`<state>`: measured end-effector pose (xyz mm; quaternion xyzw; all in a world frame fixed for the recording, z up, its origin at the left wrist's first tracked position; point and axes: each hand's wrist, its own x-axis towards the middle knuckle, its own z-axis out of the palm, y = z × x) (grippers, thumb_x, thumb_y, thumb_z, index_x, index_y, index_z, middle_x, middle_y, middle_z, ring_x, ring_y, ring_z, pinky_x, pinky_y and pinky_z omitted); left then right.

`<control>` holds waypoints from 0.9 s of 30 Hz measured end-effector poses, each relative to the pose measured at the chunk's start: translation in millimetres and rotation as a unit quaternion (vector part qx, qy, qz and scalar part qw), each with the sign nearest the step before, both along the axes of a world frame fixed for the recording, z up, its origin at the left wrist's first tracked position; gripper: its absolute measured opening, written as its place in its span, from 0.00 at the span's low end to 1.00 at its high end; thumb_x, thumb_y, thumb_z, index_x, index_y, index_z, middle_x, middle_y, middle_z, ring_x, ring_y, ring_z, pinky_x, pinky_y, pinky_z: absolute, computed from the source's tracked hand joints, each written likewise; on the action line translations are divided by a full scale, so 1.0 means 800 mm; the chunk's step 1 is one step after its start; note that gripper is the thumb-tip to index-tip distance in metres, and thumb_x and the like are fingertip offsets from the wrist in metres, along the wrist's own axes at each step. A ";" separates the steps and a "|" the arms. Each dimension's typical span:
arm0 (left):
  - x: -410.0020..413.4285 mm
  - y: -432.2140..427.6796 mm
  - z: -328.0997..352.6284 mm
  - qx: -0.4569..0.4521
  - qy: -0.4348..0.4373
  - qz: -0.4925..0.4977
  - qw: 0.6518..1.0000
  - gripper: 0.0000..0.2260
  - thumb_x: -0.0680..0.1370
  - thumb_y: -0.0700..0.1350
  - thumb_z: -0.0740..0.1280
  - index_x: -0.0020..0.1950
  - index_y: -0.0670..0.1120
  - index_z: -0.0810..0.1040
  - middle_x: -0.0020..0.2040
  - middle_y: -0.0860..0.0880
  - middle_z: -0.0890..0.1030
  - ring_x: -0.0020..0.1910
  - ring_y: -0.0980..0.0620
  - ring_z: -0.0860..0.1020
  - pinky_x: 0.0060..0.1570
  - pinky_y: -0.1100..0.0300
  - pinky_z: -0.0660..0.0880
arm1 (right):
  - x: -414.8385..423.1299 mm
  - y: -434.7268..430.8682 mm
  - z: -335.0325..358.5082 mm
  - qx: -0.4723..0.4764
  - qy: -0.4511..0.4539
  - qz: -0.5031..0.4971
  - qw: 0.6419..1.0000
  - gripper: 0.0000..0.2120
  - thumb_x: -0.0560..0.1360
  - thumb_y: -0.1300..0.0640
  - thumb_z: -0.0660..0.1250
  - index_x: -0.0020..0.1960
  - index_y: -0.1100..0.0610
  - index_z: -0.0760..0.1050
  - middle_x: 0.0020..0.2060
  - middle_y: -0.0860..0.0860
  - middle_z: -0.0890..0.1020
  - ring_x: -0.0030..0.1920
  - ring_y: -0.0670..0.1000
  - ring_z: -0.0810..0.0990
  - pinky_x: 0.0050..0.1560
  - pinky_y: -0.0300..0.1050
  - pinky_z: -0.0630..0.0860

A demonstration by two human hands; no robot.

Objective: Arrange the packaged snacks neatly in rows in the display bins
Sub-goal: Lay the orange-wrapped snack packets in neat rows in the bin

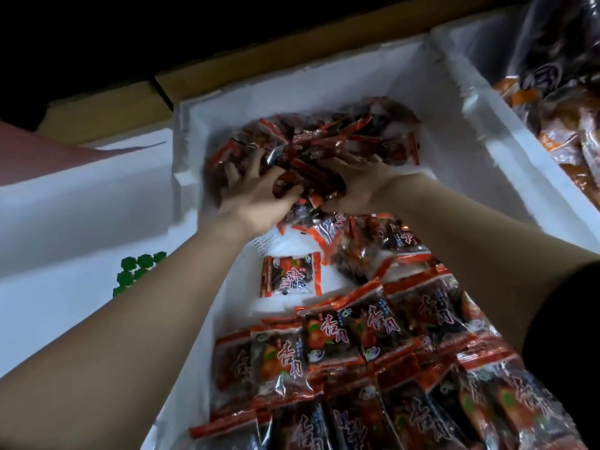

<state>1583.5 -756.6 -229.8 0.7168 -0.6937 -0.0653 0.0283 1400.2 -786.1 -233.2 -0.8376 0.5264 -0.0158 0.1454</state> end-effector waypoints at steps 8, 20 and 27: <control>-0.011 0.078 -0.004 -0.032 -0.047 -0.047 0.997 0.25 0.78 0.63 0.53 0.71 0.52 0.63 0.67 0.45 0.70 0.64 0.41 0.69 0.60 0.50 0.69 | -0.024 0.063 0.032 0.063 0.011 0.047 0.997 0.32 0.74 0.41 0.63 0.74 0.44 0.56 0.68 0.53 0.71 0.64 0.57 0.72 0.61 0.46 0.68; 0.010 -0.036 0.001 -0.162 0.025 -0.008 0.986 0.24 0.80 0.58 0.57 0.74 0.56 0.59 0.77 0.49 0.54 0.75 0.44 0.50 0.71 0.43 0.50 | 0.027 -0.028 0.018 -0.071 -0.048 0.011 0.996 0.38 0.76 0.40 0.61 0.77 0.45 0.42 0.77 0.49 0.44 0.75 0.60 0.41 0.72 0.61 0.44; 0.034 -0.074 -0.018 -0.038 0.000 -0.024 0.999 0.31 0.75 0.69 0.53 0.75 0.66 0.45 0.78 0.52 0.49 0.74 0.38 0.53 0.69 0.40 0.57 | 0.048 -0.070 0.007 -0.010 -0.010 0.003 1.000 0.45 0.71 0.33 0.62 0.76 0.41 0.38 0.77 0.46 0.42 0.75 0.61 0.37 0.71 0.67 0.49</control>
